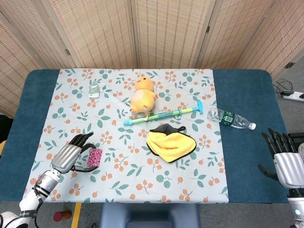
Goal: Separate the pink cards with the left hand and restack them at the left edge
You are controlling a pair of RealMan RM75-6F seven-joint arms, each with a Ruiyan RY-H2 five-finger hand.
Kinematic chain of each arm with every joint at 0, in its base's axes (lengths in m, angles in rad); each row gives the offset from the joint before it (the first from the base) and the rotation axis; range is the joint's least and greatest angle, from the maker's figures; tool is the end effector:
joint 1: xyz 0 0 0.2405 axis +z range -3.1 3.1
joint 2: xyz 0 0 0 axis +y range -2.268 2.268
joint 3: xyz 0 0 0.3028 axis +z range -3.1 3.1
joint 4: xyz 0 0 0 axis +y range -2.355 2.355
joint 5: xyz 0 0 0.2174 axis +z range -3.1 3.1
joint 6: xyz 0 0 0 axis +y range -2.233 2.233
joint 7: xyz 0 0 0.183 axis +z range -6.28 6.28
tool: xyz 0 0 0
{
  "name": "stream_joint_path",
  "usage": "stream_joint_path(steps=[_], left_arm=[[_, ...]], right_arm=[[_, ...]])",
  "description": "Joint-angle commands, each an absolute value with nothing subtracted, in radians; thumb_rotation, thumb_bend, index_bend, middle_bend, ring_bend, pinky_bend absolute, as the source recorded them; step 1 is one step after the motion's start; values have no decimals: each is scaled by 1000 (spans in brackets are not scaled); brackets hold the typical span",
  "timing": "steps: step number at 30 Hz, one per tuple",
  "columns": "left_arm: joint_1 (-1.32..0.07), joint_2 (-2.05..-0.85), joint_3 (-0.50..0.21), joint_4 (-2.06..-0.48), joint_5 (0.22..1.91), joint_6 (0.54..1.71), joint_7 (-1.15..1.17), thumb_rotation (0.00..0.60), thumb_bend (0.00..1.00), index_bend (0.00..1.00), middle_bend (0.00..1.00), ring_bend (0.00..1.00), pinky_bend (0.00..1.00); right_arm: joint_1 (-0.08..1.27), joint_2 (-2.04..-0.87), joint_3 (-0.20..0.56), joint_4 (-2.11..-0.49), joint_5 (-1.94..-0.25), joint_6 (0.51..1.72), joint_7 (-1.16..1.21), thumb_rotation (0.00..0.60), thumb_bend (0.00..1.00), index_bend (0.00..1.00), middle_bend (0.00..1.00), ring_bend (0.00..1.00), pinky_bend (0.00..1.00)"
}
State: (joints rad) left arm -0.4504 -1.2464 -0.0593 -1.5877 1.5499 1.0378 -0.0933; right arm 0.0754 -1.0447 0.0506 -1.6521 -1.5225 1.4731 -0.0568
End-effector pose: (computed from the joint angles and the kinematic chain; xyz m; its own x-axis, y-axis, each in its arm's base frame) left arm -0.2665 0.3240 0.0516 0.3497 0.3333 0.8756 0.9034 -0.3677 -0.2208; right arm -0.3506 -0.2206 0.1922 0.4788 -0.0136 0.8778 -0.8778 -0.0248 0.4784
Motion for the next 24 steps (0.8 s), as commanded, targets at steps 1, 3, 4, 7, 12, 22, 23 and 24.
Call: stream_joint_path(steps=[1, 3, 4, 7, 12, 22, 23, 24], left_arm=[[-471, -1291, -52, -1544, 1551, 1023, -67, 224, 147, 322, 0, 0, 0], [-480, -1315, -45, -1520, 1551, 1012, -58, 225, 147, 323, 0, 0, 0], [-484, -1323, -42, -1510, 1549, 1006, -55, 225, 147, 323, 0, 0, 0], [-494, -1347, -29, -1481, 1546, 990, -44, 224, 148, 330, 0, 0, 0], [-501, -1375, -14, -1445, 1525, 968, -25, 225, 148, 335, 0, 0, 0], [-503, -1405, 14, -1420, 1494, 945, 2, 220, 144, 336, 0, 0, 0], [-504, -1407, 16, -1418, 1490, 941, 6, 220, 143, 337, 0, 0, 0], [-505, -1408, 17, -1418, 1488, 939, 7, 221, 142, 337, 0, 0, 0]], right_arm=[[78, -1045, 51, -1652, -1520, 1469, -58, 600, 230, 0, 0, 0, 0], [80, -1047, 52, -1651, -1518, 1464, -57, 600, 232, 0, 0, 0, 0], [81, -1047, 52, -1650, -1517, 1462, -57, 600, 232, 0, 0, 0, 0], [84, -1050, 52, -1648, -1514, 1455, -55, 600, 231, 0, 0, 0, 0], [86, -1053, 53, -1644, -1509, 1450, -53, 600, 231, 0, 0, 0, 0], [88, -1057, 53, -1646, -1510, 1451, -58, 600, 231, 0, 0, 0, 0], [88, -1057, 53, -1647, -1510, 1451, -59, 600, 231, 0, 0, 0, 0], [88, -1057, 53, -1647, -1510, 1451, -60, 600, 231, 0, 0, 0, 0]])
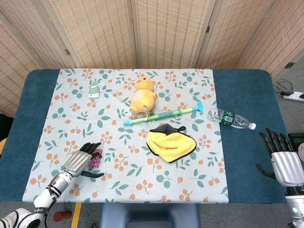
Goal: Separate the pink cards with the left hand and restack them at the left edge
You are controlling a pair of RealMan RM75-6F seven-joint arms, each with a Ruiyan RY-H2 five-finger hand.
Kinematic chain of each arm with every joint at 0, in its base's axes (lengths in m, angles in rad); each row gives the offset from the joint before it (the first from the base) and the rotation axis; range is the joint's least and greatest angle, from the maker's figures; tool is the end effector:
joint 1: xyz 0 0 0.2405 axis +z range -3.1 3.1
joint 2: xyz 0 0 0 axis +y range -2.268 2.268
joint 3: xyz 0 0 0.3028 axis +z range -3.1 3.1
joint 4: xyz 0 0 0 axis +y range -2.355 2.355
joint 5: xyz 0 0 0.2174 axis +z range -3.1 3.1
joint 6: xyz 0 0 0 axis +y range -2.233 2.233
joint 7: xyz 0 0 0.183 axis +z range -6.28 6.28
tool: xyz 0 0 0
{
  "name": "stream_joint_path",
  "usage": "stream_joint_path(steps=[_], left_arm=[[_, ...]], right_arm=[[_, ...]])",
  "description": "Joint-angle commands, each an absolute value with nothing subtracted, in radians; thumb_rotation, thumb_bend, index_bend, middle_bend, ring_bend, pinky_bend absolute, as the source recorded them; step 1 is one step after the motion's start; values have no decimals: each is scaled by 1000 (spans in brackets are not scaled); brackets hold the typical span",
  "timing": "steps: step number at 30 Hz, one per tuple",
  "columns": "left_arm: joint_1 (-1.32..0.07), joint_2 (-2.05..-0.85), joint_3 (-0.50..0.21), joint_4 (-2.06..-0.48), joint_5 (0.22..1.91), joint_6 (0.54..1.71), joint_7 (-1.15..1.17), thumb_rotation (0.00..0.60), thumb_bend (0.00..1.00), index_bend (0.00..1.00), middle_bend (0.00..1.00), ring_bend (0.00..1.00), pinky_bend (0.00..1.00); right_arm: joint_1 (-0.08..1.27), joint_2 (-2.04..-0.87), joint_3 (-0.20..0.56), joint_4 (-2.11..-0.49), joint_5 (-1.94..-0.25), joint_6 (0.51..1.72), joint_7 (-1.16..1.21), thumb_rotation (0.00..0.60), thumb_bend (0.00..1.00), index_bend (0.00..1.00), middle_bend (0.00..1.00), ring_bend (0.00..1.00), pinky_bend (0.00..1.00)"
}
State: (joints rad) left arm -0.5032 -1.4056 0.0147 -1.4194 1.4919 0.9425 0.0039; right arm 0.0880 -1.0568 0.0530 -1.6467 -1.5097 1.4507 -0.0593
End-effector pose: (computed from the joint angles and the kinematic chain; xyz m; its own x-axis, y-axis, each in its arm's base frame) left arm -0.2914 0.3235 -0.0170 0.4725 0.4226 0.7734 0.8649 -0.3913 -0.3145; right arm -0.3519 -0.2256 0.1860 0.4742 -0.0287 0.8799 -0.8804 -0.0246 0.4737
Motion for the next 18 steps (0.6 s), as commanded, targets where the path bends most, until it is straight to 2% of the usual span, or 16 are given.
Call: stream_joint_path(steps=[1, 18], left_arm=[[-505, -1410, 17, -1418, 1486, 940, 7, 224, 141, 337, 0, 0, 0], [-504, -1433, 29, -1384, 1423, 919, 65, 222, 137, 343, 0, 0, 0]], right_arm=[[87, -1057, 53, -1647, -1509, 1452, -61, 600, 231, 0, 0, 0, 0], [89, -1053, 57, -1652, -1511, 1458, -60, 600, 231, 0, 0, 0, 0]])
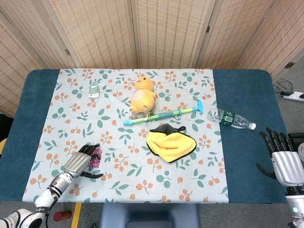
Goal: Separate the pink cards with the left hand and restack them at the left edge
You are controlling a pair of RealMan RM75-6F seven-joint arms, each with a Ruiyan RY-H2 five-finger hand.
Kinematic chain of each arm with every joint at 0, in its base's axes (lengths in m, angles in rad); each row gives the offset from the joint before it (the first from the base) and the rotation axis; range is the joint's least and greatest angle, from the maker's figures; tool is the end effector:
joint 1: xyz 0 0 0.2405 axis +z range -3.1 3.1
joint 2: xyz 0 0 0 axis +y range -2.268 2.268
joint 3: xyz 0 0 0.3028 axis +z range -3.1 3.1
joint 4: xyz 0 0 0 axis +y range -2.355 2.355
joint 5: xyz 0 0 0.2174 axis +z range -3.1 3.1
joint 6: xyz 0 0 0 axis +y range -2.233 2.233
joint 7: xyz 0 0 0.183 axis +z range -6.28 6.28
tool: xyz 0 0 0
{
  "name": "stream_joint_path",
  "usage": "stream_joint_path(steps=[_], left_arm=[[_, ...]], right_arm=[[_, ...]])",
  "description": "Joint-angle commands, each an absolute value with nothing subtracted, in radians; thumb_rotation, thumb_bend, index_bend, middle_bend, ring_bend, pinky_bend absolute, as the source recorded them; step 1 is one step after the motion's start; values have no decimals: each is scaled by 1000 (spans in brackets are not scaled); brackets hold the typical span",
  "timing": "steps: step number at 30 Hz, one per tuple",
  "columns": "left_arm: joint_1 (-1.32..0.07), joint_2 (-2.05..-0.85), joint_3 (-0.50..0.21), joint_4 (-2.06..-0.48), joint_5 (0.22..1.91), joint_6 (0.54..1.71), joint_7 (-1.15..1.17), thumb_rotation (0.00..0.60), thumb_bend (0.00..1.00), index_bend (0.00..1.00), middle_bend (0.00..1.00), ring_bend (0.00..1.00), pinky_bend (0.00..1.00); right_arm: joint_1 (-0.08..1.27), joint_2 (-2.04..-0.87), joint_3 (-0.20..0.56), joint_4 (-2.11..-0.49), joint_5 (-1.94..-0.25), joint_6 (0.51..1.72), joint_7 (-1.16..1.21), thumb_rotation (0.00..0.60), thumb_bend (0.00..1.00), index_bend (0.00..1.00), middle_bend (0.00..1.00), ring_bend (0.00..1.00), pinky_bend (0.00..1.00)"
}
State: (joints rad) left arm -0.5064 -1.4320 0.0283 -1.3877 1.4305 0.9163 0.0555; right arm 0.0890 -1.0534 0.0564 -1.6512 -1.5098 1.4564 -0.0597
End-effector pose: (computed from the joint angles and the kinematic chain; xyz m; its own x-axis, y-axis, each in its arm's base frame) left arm -0.3052 0.3233 -0.0270 0.4984 0.4458 0.7436 0.8600 -0.3628 -0.3589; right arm -0.3501 -0.2266 0.1883 0.4734 -0.0192 0.8806 -0.8807 -0.0256 0.4729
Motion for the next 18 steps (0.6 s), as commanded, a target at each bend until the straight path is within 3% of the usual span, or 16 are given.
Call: stream_joint_path(steps=[1, 18], left_arm=[[-501, -1432, 29, -1383, 1418, 922, 72, 223, 136, 343, 0, 0, 0], [-449, -1338, 46, -1349, 1356, 940, 64, 222, 137, 346, 0, 0, 0]], right_arm=[[88, -1052, 57, -1652, -1511, 1459, -61, 600, 231, 0, 0, 0, 0], [78, -1051, 56, -1649, -1515, 1478, -48, 600, 231, 0, 0, 0, 0]])
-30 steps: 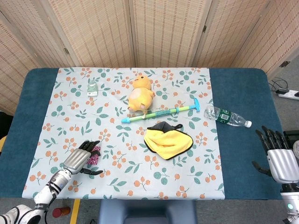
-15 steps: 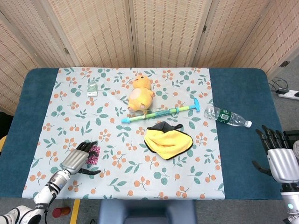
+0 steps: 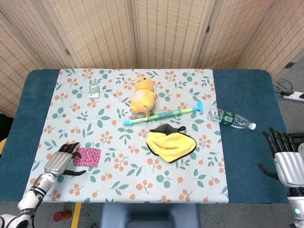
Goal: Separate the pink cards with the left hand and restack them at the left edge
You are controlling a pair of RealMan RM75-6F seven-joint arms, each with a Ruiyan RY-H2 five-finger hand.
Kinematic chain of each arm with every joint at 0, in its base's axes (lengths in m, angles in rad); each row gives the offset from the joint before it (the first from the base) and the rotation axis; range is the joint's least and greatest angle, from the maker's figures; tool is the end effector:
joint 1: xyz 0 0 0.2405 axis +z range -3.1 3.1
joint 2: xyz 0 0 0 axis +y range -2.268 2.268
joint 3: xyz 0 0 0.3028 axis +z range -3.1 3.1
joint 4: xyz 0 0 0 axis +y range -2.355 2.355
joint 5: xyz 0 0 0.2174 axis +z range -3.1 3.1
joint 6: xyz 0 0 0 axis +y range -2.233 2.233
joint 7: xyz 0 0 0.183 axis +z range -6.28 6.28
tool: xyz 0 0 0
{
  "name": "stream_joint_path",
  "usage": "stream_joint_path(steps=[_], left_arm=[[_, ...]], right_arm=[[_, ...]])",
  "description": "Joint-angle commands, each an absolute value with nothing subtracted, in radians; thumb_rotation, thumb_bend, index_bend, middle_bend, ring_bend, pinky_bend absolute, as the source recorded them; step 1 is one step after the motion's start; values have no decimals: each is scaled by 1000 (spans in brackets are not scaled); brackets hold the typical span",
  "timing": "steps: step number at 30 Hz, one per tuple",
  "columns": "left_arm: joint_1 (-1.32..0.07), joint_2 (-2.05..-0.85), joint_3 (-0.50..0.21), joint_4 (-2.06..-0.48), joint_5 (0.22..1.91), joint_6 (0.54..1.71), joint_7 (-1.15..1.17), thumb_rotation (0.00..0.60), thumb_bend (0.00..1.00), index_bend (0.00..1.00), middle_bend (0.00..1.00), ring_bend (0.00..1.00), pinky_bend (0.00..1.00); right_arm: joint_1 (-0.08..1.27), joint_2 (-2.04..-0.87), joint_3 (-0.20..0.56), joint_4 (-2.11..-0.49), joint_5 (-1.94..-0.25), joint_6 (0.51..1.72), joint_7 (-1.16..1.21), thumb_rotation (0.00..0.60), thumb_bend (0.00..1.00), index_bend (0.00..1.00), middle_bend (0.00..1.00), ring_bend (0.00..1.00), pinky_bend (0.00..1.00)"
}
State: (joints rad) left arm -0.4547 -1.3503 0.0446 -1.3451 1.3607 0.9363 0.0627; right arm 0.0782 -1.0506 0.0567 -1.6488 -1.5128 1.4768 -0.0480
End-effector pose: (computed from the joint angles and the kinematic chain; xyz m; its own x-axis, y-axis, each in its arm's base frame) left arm -0.3607 0.3212 0.0200 0.5312 0.4378 0.7254 0.8464 -0.2361 -0.4773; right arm -0.3510 -0.2230 0.1928 0.4675 -0.0033 0.8840 -0.8839 -0.0175 0.4674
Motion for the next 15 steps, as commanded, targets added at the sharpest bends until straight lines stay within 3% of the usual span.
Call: stream_joint_path(steps=[1, 15], left_arm=[[-447, -1332, 46, -1353, 1355, 944, 64, 223, 137, 346, 0, 0, 0], [-472, -1360, 24, -1438, 1386, 962, 123, 223, 144, 346, 0, 0, 0]], right_arm=[[78, -1051, 56, -1649, -1515, 1478, -48, 600, 231, 0, 0, 0, 0], [73, -1052, 55, -1638, -1510, 1479, -33, 600, 230, 0, 0, 0, 0]])
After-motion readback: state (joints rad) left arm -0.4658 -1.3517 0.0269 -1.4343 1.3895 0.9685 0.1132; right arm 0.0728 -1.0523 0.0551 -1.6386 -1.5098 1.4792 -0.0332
